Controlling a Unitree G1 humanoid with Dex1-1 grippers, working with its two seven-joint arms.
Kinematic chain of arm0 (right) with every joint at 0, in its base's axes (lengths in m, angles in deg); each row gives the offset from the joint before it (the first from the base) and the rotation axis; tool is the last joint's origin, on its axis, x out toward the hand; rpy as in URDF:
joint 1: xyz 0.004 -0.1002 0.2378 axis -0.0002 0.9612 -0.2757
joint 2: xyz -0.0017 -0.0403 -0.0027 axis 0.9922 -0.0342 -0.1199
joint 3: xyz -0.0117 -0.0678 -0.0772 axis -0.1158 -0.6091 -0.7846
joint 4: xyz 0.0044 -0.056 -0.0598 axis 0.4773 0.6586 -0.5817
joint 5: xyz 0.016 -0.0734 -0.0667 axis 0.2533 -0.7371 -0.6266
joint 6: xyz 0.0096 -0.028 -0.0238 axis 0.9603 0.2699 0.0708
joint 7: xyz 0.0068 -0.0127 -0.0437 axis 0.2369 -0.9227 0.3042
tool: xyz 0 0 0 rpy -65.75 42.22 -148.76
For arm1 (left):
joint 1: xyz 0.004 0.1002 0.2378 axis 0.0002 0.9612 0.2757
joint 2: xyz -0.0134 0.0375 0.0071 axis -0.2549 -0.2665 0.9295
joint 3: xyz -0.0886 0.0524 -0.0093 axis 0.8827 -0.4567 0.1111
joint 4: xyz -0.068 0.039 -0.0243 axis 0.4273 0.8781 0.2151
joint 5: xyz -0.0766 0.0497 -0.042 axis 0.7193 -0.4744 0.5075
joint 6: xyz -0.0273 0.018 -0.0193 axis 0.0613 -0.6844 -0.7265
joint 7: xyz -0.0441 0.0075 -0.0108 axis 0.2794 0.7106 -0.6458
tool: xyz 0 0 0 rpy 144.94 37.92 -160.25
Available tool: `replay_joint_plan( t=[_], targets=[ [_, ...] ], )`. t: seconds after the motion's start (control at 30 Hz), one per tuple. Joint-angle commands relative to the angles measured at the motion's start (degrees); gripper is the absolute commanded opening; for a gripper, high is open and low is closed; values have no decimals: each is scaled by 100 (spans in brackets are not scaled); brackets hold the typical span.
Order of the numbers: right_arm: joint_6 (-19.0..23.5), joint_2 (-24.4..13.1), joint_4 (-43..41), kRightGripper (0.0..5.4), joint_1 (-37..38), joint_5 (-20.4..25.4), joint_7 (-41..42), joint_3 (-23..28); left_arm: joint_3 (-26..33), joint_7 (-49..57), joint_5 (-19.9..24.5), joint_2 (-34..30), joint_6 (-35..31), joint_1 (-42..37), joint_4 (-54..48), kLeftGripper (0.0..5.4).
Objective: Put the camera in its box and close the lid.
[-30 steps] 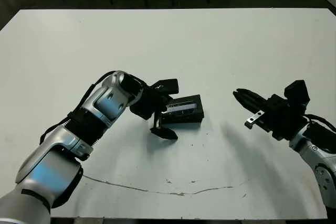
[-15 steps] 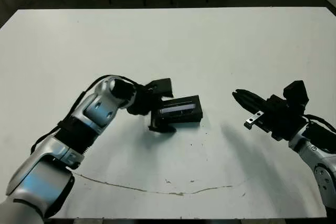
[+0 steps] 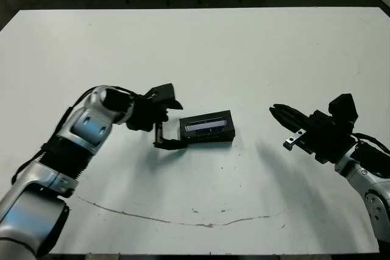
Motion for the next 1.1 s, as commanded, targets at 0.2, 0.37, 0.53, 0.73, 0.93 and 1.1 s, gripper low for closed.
replay_joint_plan(
  t=[0.2, 0.37, 0.53, 0.73, 0.93, 1.1],
  targets=[
    [1, -64, 55, 0, 10, -73, 41, -35, 266, -388, 341, -557, 219, 661, -653, 538],
    [78, -49, 28, 0, 1, -56, -10, -18, 727, -37, 545, -804, -67, 1122, -1150, 538],
    [79, -36, 58, 0, -14, -27, -5, -11, 1804, 1797, 778, -310, -730, 1758, -1984, 538],
    [105, 20, 19, 0, -8, -44, -129, 7, 2572, 4350, 1087, 1458, -737, 2295, -3133, 480],
    [93, 84, 27, 0, -9, -2, -205, 44, 2145, 4941, 1272, 2026, -1016, 2321, -3862, 367],
    [194, 89, -88, 0, 4, -51, -429, 62, 1649, 5263, 1542, 2422, -1754, 2075, -4120, 270]
  ],
)
